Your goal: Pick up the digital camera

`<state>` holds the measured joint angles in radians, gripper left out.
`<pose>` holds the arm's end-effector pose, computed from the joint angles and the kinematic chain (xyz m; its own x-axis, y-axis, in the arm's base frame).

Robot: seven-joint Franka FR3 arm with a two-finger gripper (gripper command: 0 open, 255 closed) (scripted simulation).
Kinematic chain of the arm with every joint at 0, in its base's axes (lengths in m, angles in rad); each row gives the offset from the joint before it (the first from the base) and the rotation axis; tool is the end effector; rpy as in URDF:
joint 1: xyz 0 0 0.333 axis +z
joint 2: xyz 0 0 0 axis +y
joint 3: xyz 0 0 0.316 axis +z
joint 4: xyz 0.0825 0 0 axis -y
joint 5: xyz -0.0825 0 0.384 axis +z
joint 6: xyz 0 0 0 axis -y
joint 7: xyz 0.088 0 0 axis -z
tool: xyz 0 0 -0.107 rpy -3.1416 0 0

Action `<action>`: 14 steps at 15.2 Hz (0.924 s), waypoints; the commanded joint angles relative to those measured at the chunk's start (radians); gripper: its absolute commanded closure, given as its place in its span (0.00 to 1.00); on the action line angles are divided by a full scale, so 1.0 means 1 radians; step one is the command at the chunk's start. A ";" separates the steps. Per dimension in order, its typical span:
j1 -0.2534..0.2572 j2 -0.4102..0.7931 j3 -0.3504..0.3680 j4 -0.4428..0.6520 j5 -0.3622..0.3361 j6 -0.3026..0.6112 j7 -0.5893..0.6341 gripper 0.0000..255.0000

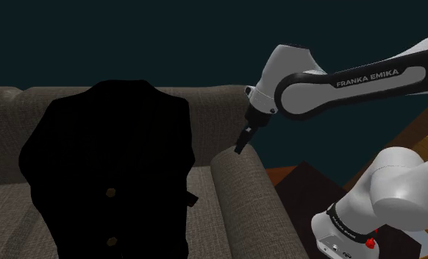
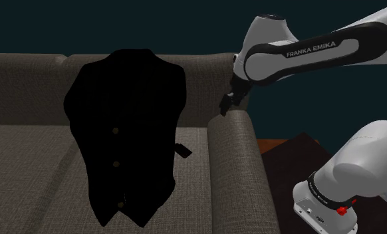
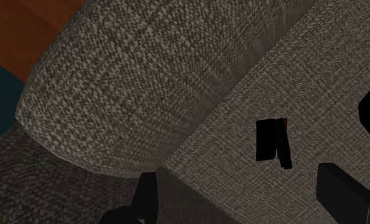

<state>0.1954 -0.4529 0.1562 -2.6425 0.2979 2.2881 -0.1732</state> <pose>0.3698 0.1410 0.3982 0.9439 0.3109 0.1115 0.3256 -0.9326 -0.1557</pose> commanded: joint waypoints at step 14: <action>0.121 0.582 0.128 0.158 0.052 0.476 0.002 0.00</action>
<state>0.3073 0.0891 0.2778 -2.5065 0.3586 2.7407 -0.1810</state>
